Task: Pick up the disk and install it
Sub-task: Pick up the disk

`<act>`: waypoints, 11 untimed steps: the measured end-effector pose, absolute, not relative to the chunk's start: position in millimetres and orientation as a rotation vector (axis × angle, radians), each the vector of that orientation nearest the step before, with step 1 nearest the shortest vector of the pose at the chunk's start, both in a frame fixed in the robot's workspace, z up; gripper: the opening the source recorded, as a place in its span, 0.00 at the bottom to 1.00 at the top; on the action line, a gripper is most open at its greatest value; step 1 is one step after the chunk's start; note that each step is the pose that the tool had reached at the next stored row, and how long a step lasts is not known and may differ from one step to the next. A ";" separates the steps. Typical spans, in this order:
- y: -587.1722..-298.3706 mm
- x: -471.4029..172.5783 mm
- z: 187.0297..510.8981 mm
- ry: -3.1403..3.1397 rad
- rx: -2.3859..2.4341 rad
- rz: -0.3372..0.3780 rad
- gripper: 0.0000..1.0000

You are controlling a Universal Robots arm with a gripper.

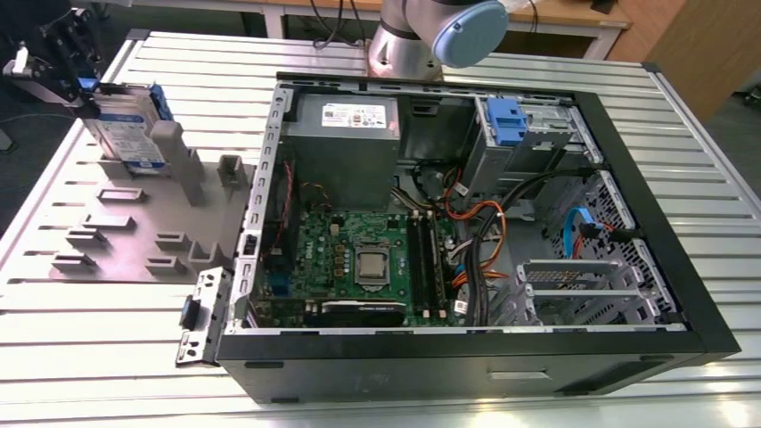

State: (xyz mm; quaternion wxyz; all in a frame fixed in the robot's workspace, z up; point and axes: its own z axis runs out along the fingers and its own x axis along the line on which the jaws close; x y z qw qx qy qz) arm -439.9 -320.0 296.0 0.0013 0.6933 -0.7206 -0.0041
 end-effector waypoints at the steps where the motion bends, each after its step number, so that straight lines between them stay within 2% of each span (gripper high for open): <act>1: -320.0 -439.9 296.3 -2.262 2.176 -0.013 0.36; 11: -320.0 -439.9 298.2 -2.260 2.178 -0.013 0.36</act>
